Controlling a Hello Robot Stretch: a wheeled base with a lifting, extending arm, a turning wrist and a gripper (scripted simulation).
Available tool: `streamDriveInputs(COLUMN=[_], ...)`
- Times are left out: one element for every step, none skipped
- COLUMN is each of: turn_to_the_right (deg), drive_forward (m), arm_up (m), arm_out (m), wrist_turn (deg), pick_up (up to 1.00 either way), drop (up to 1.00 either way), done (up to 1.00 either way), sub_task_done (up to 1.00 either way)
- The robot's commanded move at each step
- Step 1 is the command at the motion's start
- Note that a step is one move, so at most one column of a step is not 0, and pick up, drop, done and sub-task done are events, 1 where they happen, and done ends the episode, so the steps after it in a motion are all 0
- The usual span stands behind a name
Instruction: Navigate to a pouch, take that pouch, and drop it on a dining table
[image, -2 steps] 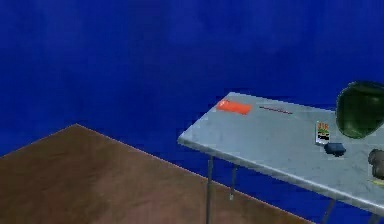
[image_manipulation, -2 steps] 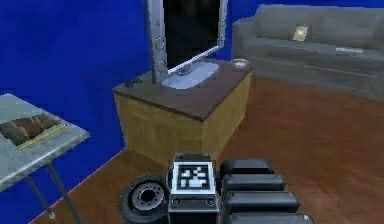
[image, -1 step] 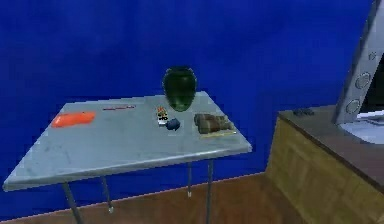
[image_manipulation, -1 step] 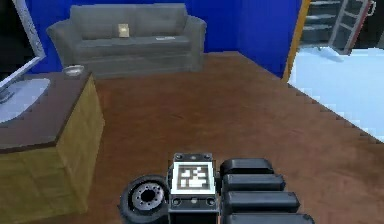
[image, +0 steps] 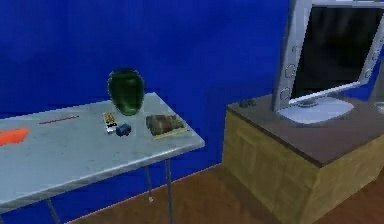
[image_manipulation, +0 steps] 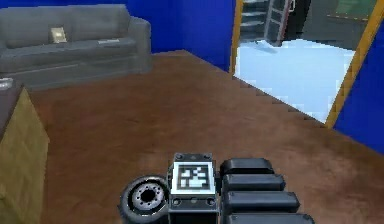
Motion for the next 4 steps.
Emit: streamDriveInputs(turn_to_the_right=[3.0, -9.0, 0.0, -39.0], drive_forward=[0.0, 0.0, 0.45, 0.0], arm_up=[0.0, 0.0, 0.0, 0.0], arm_out=[0.0, 0.0, 0.0, 0.0], wrist_turn=[0.0, 0.0, 0.0, 0.0], pick_up=[0.0, 0.0, 0.0, 0.0], drop=[0.0, 0.0, 0.0, 0.0], done=[0.0, 0.0, 0.0, 0.0], sub_task_done=[0.0, 0.0, 0.0, 0.0])
